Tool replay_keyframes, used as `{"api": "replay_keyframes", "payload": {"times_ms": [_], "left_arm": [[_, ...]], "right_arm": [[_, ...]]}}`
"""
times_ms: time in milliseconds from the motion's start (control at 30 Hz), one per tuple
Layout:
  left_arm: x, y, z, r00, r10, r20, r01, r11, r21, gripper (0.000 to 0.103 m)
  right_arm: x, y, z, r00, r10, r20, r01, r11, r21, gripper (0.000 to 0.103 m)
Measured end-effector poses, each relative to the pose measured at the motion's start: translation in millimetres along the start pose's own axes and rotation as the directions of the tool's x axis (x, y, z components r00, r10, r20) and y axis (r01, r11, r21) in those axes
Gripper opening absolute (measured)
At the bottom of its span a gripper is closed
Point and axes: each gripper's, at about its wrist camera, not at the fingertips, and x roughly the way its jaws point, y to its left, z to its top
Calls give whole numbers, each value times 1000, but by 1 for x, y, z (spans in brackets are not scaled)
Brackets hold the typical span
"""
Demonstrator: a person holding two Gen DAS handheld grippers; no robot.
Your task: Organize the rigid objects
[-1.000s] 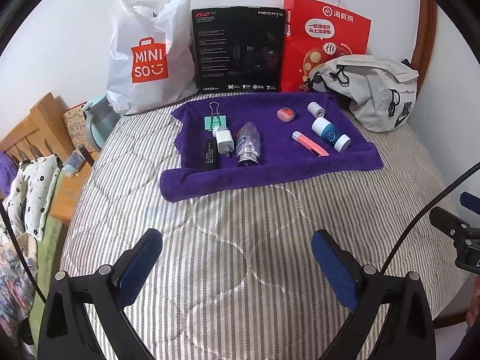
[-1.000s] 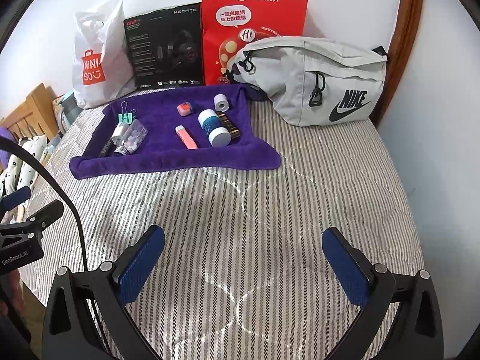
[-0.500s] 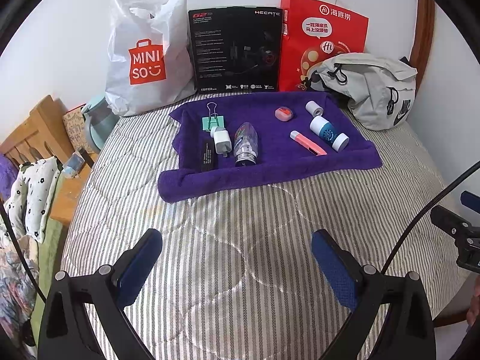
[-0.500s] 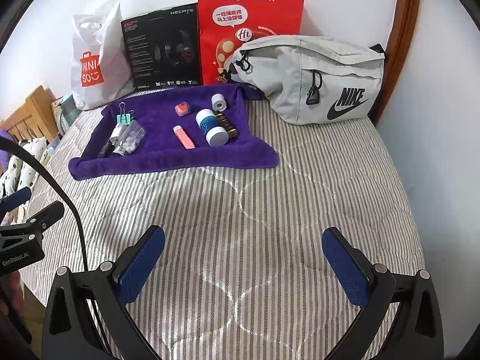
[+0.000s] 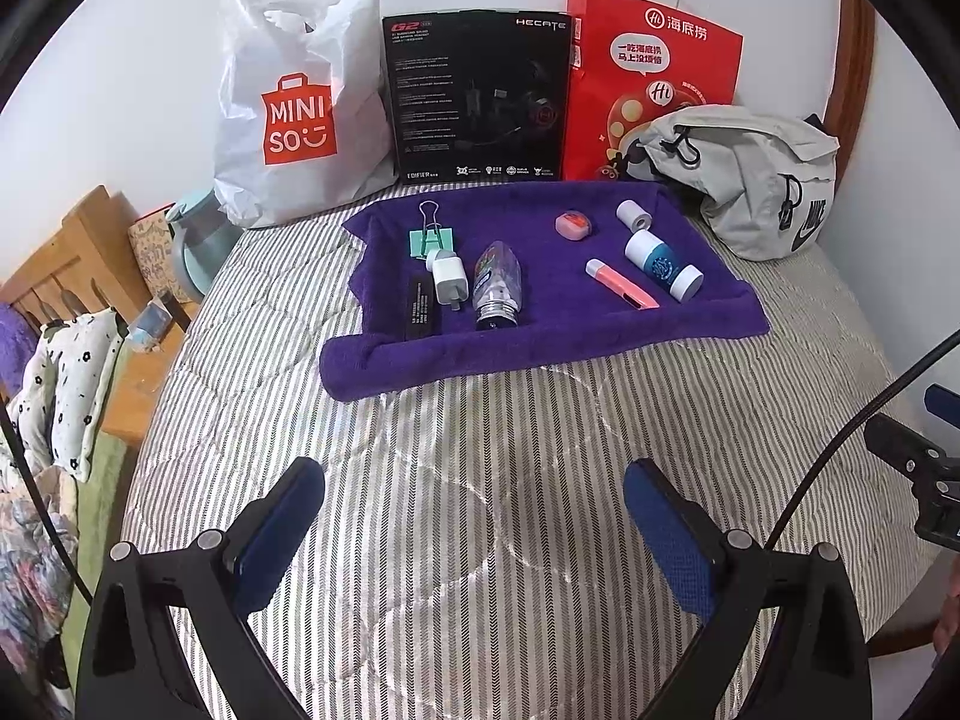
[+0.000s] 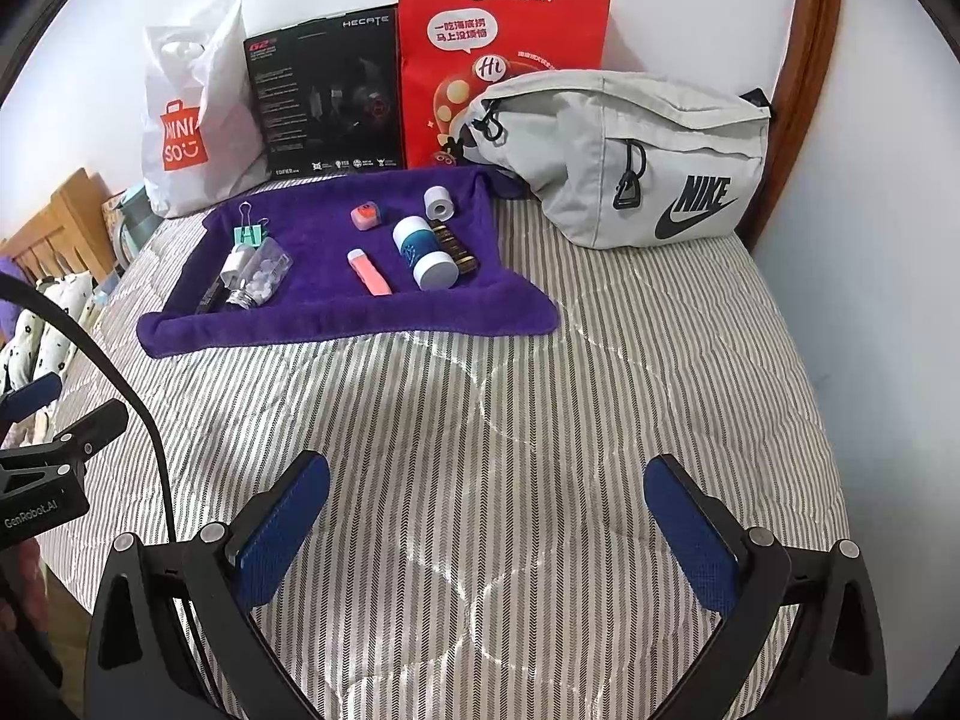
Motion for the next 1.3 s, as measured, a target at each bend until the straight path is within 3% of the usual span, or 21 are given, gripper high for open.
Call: {"api": "replay_keyframes", "payload": {"times_ms": [1300], "left_arm": [[2, -2, 1, 1000, 0, -3, 0, 1000, 0, 101]], "right_arm": [[-2, 3, 0, 1000, -7, -1, 7, 1000, -6, 103]]}}
